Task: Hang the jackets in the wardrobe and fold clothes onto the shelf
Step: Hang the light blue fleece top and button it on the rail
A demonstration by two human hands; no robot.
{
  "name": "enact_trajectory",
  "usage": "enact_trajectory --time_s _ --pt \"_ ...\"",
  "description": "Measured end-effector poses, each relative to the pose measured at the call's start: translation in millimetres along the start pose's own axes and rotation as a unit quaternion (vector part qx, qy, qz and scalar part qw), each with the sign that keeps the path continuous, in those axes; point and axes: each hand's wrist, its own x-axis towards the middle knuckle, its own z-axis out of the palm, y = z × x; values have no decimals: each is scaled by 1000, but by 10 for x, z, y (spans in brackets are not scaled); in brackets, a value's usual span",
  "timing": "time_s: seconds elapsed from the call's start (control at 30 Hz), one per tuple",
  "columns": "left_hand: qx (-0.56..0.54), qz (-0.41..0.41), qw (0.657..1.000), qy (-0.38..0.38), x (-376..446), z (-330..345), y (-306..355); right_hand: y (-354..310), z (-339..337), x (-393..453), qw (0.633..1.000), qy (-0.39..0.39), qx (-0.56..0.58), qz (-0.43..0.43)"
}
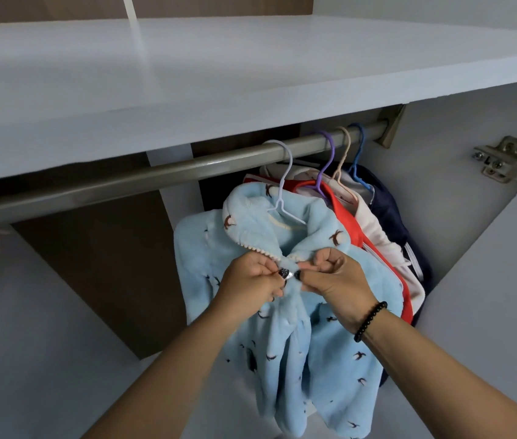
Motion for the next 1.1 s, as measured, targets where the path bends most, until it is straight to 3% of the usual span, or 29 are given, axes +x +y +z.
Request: enact_trajectory --time_s 0.1,0.27,0.4,0.57,0.63,0.73,0.87,0.97,1.1 --pt "105 42 993 34 -105 85 -101 41 23 -66 999 28 19 -13" --pt "62 100 993 6 -184 61 -192 34 68 -159 999 28 15 -37" --pt "8 112 992 -51 -186 -35 -210 -84 68 -213 987 -10 -127 -103" --pt "-88 104 990 -43 -197 -39 -284 -156 121 -309 918 -26 -308 -248" --pt "-98 109 988 -47 -198 -50 -303 -188 124 -313 908 -34 -329 -259" --pt "-107 122 985 -56 -194 -81 -289 -223 120 -276 927 -36 -301 -219" --pt "-45 176 981 -66 -144 -142 -244 -159 158 -244 990 2 -85 -111" --pt "16 197 977 -83 -90 -202 -233 -70 185 -230 999 31 34 -18" --pt "103 216 967 -88 -54 -253 -281 -57 141 -189 999 15 8 33"
